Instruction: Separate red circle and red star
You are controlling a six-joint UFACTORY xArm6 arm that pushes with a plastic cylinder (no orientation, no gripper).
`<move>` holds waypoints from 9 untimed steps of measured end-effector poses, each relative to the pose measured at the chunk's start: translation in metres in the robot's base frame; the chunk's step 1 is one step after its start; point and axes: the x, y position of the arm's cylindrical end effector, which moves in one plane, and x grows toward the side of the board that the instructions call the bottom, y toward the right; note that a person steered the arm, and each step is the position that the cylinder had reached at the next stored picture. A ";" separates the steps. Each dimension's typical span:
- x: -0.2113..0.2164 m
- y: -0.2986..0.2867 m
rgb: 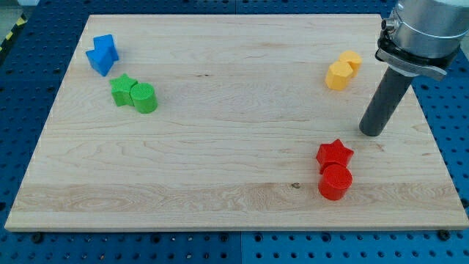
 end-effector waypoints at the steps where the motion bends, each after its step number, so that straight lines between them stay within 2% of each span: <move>1: 0.012 0.000; 5: 0.066 0.000; 9: 0.073 -0.002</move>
